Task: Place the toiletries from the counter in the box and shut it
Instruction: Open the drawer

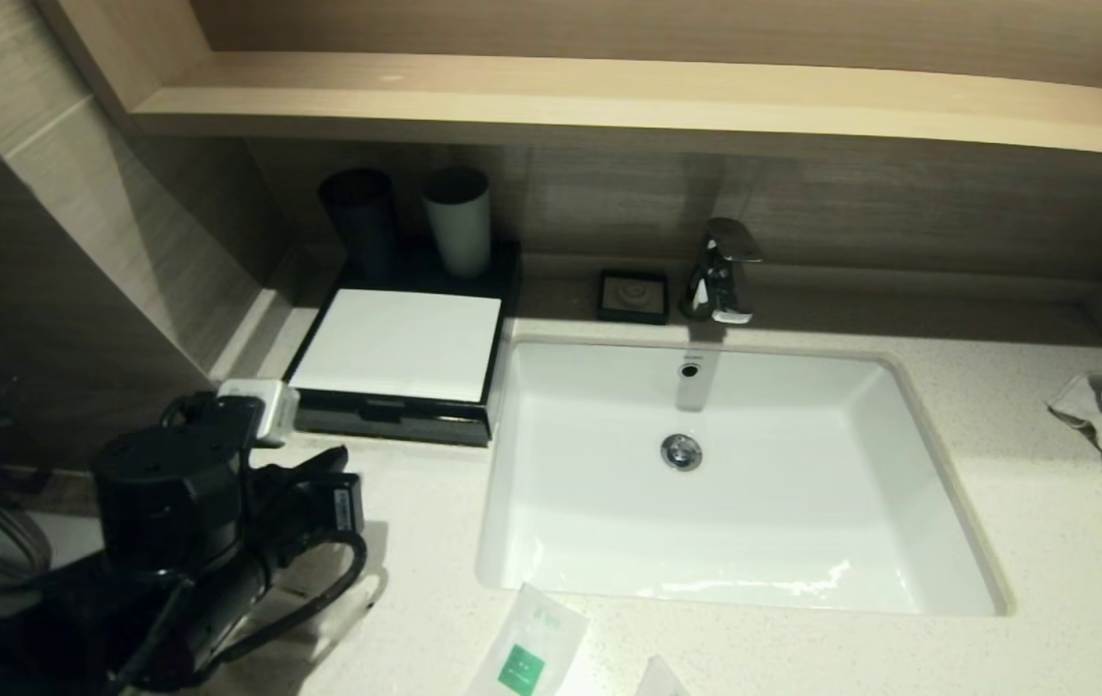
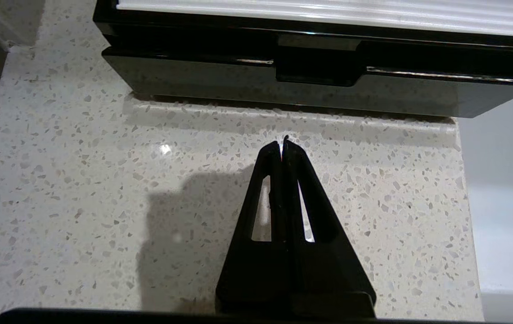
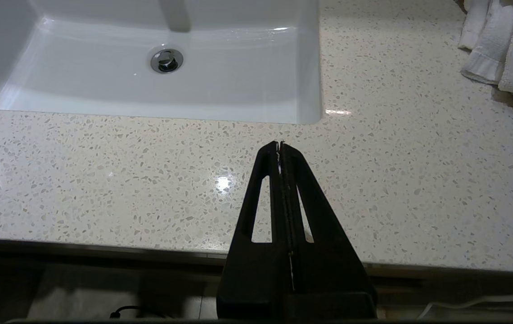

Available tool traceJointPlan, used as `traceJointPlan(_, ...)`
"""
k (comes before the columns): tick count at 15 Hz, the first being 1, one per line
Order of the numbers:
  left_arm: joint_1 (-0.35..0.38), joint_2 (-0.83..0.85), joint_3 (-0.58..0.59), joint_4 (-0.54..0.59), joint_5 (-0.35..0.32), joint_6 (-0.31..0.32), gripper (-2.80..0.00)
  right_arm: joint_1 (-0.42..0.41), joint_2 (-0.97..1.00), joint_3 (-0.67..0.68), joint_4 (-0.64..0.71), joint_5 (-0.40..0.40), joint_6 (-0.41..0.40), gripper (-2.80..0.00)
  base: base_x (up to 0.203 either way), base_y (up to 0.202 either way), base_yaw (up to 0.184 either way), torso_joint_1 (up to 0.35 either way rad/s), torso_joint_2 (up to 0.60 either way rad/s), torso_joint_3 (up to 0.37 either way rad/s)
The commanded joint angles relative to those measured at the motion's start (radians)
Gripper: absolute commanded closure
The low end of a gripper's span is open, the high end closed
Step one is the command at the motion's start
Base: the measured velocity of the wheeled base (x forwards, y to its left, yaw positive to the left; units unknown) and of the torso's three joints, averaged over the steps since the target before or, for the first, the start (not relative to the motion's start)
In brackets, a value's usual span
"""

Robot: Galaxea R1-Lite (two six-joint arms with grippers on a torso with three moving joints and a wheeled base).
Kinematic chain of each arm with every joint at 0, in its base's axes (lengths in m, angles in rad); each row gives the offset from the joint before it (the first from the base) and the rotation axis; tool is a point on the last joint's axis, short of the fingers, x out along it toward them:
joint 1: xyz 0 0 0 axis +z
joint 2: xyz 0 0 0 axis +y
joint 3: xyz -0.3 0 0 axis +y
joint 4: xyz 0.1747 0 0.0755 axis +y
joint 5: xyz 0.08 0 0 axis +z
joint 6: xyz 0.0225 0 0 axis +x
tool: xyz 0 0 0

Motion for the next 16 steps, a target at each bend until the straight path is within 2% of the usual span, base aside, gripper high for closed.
traceJointPlan(1,0.0,0.047,-0.036,-0.012,0.003,0.0,0.0,0.0,0.0,0.0,0.0,0.001,0.0,0.0,0.0,0.0,0.0,0.0,0.0,0.0)
traceJointPlan(16,0.0,0.072,-0.117,-0.01,0.006,0.0,0.0,-0.001,0.0,0.0,0.0,0.001,0.0,0.0,0.0,0.0,0.0,0.0,0.0,0.0)
